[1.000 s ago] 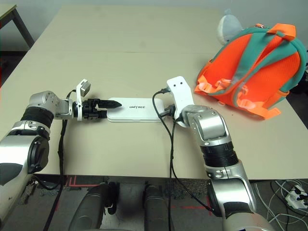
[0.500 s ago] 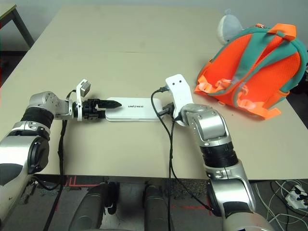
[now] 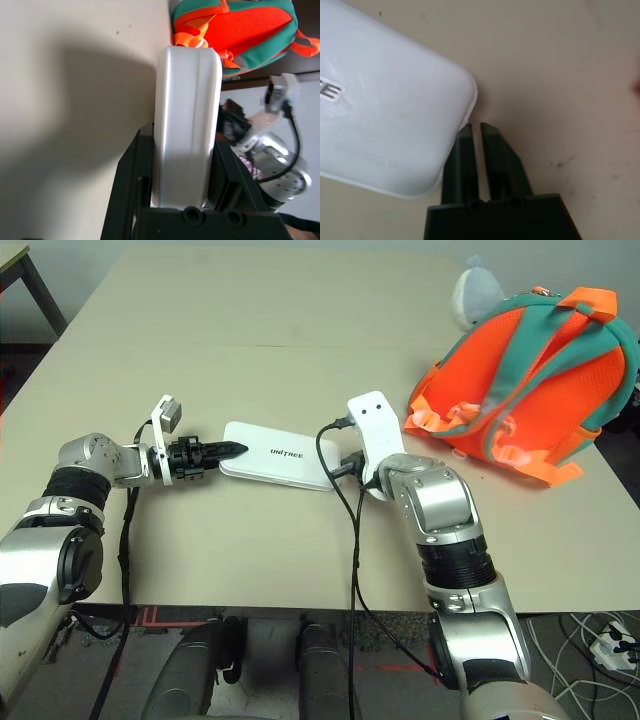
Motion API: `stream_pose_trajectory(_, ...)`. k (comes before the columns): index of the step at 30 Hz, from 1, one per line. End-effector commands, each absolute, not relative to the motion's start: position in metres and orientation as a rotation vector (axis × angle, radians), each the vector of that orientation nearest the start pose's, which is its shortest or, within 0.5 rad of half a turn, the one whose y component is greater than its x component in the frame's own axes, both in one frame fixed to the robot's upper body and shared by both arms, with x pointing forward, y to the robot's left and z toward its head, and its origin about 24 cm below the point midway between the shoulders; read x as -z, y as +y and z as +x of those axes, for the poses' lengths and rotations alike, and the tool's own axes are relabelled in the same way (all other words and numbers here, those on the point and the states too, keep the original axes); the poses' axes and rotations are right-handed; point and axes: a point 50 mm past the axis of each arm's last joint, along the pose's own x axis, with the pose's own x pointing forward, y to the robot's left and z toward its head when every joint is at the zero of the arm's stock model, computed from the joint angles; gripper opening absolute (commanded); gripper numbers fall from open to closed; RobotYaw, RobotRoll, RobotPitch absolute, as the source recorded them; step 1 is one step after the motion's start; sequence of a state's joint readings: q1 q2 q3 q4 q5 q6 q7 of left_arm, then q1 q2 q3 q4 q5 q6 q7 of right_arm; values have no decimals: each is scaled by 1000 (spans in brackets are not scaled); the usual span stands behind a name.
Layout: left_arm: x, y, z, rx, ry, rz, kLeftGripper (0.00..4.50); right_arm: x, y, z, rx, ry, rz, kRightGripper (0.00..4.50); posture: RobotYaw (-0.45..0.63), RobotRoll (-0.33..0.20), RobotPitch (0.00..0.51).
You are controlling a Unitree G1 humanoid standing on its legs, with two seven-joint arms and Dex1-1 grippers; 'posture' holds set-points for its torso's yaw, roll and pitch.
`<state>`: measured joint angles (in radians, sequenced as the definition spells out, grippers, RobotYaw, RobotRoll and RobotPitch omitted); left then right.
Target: Put the pencil case into the backpack and zip it.
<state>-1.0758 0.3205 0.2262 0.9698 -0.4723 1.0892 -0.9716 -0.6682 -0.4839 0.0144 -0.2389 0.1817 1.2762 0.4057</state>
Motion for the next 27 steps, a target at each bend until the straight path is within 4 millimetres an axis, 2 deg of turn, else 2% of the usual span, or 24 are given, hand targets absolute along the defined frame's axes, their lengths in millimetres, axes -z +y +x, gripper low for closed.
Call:
stream_pose_trajectory(1, -154, 144, 370, 969, 614, -786, 1449, -222, -181, 291, -327, 319, -237, 1475, 80, 0, 204)
stream_pose_trajectory(6, -170, 157, 368, 950, 521, -788, 1440, -264, -203, 264, -103, 112, -90, 2986, 40, 0, 195)
stream_pose_trajectory(11, -170, 162, 368, 910, 496, -800, 1440, -281, -224, 247, 122, -27, -109, 4479, 10, 0, 188)
stream_pose_trajectory(15, -172, 159, 369, 906, 493, -800, 1440, -286, -240, 241, 272, -88, -177, 4500, -7, 0, 181)
stream_pose_trajectory(19, -175, 153, 373, 909, 487, -786, 1440, -295, -246, 243, 341, -157, -207, 4500, -7, 0, 175)
stream_pose_trajectory(27, -175, 151, 376, 906, 476, -780, 1440, -280, -257, 265, 380, -155, -137, 4500, 18, 0, 168)
